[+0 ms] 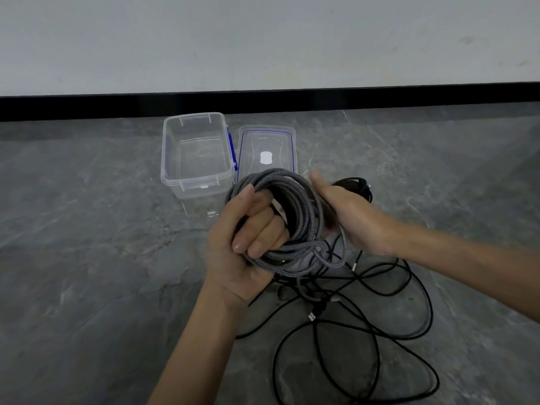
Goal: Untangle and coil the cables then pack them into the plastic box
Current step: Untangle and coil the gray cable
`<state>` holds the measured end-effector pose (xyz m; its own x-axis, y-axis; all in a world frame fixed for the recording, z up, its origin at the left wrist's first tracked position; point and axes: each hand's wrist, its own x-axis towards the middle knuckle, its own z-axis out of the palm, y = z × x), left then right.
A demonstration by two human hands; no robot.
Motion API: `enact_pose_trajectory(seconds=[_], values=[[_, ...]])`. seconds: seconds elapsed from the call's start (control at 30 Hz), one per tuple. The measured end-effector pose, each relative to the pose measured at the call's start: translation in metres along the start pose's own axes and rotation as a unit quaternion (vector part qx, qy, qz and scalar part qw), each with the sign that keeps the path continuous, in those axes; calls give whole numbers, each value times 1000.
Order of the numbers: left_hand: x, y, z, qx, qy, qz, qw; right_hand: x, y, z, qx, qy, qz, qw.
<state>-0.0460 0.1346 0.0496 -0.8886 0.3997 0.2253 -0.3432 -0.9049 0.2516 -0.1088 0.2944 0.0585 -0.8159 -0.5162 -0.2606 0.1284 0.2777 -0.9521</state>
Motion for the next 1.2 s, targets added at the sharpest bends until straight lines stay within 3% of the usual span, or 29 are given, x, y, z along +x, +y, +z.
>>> enact_pose_trajectory(seconds=[0.2,0.47,0.63,0.87,1.07,1.2], values=[[-3,6,-2,-22,24,30,999,-16,-25,3,121,-160,26,979],[-7,3,-5,-36,35,17,999,-19,-35,11,149,-172,85,970],[-3,2,-13,-44,59,-14,997,-13,-33,16,82,-84,102,988],[-1,-5,-15,154,219,-2,964,-10,-26,11,37,-67,94,993],[6,-5,-9,256,251,-25,933,-8,-21,6,-15,-51,67,996],[5,-3,-9,407,298,-44,862,-7,-22,4,-30,-13,78,996]])
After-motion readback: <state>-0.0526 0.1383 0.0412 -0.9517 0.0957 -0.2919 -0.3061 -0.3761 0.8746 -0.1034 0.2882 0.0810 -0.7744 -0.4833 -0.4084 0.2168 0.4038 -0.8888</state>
